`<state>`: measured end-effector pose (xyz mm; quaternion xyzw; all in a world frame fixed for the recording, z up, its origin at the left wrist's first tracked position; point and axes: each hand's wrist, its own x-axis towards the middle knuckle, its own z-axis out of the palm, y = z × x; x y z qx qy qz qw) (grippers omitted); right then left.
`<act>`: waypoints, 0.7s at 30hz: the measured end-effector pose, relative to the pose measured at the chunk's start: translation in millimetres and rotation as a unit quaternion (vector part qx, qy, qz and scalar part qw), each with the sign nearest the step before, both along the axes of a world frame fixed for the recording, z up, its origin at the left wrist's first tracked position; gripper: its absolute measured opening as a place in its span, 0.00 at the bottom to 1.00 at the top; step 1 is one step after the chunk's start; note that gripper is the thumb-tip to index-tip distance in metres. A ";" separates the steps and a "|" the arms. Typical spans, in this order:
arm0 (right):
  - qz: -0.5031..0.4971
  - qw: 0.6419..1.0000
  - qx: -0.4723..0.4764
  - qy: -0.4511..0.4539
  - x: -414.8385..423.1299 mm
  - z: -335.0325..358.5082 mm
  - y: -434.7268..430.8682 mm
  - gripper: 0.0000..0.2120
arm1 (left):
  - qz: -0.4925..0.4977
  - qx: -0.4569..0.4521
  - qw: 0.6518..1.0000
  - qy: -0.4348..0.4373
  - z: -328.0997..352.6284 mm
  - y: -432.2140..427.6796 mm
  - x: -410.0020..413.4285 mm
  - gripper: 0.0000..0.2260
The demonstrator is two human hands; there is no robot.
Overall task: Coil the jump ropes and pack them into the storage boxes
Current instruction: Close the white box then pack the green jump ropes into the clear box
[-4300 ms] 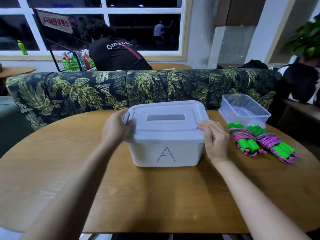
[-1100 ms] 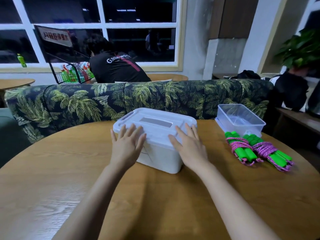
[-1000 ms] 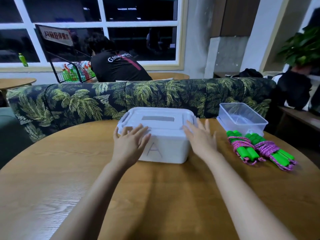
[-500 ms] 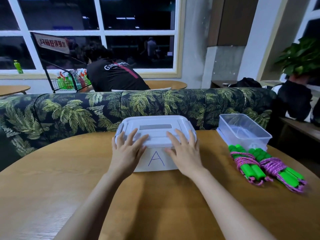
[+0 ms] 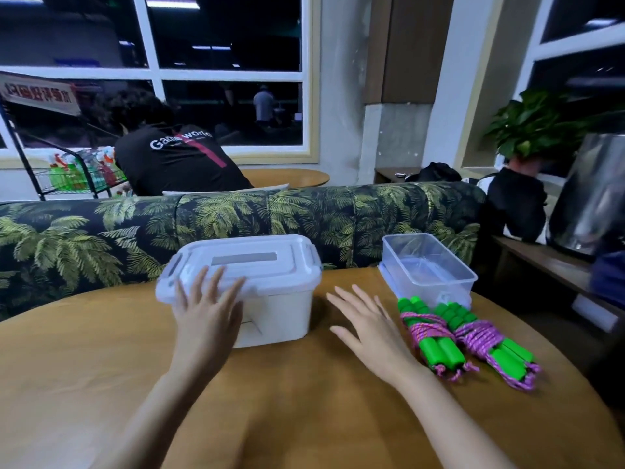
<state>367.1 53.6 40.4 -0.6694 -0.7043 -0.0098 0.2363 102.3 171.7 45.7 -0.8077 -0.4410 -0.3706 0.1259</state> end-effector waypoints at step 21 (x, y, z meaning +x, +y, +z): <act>-0.281 0.951 -0.111 -0.070 202.6 -12.5 44.6 0.11 | -0.232 -0.094 0.918 0.306 -12.1 52.8 370.8 0.13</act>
